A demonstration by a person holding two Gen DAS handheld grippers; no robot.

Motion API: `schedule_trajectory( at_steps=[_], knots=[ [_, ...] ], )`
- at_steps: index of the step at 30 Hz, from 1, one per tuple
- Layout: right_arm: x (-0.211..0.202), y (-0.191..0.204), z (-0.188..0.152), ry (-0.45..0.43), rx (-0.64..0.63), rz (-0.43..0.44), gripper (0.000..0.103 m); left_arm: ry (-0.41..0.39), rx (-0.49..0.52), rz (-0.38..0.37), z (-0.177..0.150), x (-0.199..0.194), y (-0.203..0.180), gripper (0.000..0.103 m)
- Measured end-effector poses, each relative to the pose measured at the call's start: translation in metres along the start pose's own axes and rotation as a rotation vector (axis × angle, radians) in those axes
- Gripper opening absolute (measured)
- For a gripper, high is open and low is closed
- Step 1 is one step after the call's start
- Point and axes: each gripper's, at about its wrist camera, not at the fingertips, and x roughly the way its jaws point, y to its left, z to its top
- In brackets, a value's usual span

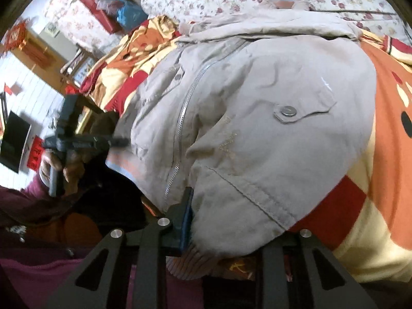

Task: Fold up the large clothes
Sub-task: 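Grasp the ribbed hem with the left tool while the right tool grasps it too, then lift the held hem with both tools and fold it toward the collar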

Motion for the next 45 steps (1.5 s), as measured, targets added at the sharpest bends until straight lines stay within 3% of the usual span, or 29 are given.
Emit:
schedule_trajectory(
  at_steps=[2,3,4,5,6,8,14,20,25,34,45],
  knots=[
    [0.007,-0.006,-0.001,0.035,0.036,0.040,0.052,0.001,-0.018,-0.026,0.004,-0.002,0.003,0.014],
    [0.011,-0.006,-0.001,0.054,0.047,0.031,0.051,0.000,-0.021,-0.031,0.003,-0.002,0.001,0.014],
    [0.012,-0.004,-0.001,0.064,0.038,0.003,0.048,-0.005,-0.024,-0.040,0.005,-0.004,0.002,0.013],
    [0.011,-0.002,0.000,0.058,0.028,-0.003,0.035,-0.012,-0.026,-0.055,0.009,-0.007,0.002,0.013],
    [0.006,0.000,0.000,0.037,0.020,0.002,0.023,-0.021,-0.025,-0.066,0.012,-0.012,0.000,0.013],
    [-0.007,0.003,0.002,-0.019,0.017,0.016,0.018,-0.058,-0.017,-0.083,0.020,-0.026,-0.001,0.012],
    [-0.041,0.003,0.022,-0.192,0.042,0.069,0.015,-0.228,-0.035,-0.128,0.064,-0.076,-0.004,0.012],
    [-0.061,-0.013,0.069,-0.374,0.102,0.084,0.015,-0.370,-0.013,-0.056,0.118,-0.090,-0.018,0.012],
    [-0.067,-0.025,0.101,-0.463,0.133,0.055,0.015,-0.476,0.038,0.090,0.138,-0.090,-0.026,0.013],
    [-0.054,-0.046,0.119,-0.481,0.154,-0.069,0.014,-0.495,0.032,0.187,0.155,-0.073,-0.024,0.013],
    [-0.055,-0.060,0.140,-0.512,0.163,-0.153,0.014,-0.505,-0.003,0.189,0.183,-0.068,-0.023,0.013]
  ],
)
